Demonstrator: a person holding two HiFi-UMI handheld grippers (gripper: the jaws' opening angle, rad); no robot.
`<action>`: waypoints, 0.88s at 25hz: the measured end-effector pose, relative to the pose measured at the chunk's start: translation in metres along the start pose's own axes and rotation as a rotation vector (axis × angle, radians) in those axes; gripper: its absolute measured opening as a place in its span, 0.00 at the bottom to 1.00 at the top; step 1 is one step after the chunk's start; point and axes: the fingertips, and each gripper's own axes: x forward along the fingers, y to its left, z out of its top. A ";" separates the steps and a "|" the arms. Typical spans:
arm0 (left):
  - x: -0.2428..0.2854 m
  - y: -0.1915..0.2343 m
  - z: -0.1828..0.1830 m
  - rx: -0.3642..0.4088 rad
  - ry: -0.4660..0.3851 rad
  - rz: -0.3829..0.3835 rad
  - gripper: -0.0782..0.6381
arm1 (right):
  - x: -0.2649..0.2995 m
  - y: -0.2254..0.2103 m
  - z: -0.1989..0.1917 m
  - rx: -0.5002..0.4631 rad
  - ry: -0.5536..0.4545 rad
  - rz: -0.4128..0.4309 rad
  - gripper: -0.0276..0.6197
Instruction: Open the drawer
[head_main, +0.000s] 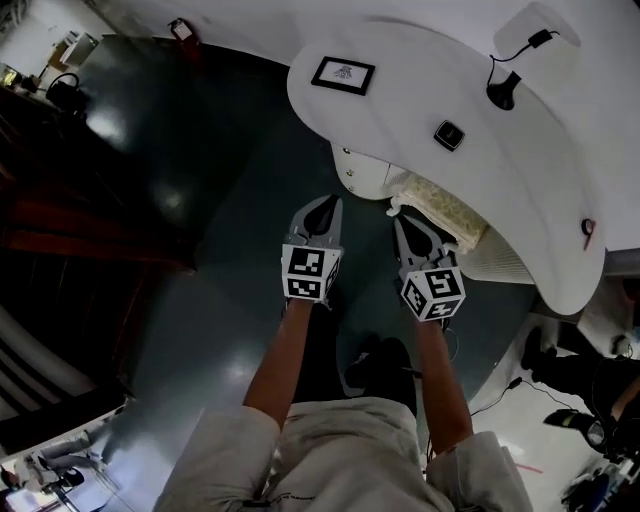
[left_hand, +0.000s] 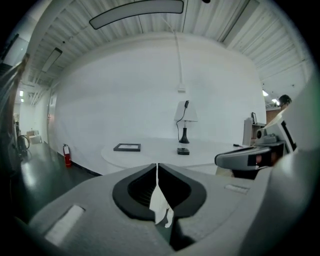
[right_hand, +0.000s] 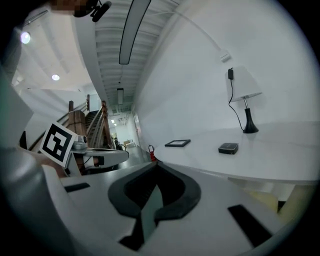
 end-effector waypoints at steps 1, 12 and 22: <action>0.014 0.007 -0.014 0.000 -0.003 -0.004 0.13 | 0.014 -0.006 -0.013 -0.006 0.012 0.004 0.07; 0.149 0.053 -0.166 0.059 -0.049 -0.031 0.13 | 0.130 -0.081 -0.177 -0.079 0.018 -0.027 0.07; 0.224 0.090 -0.316 0.080 -0.049 -0.019 0.13 | 0.206 -0.098 -0.294 -0.125 -0.067 0.042 0.07</action>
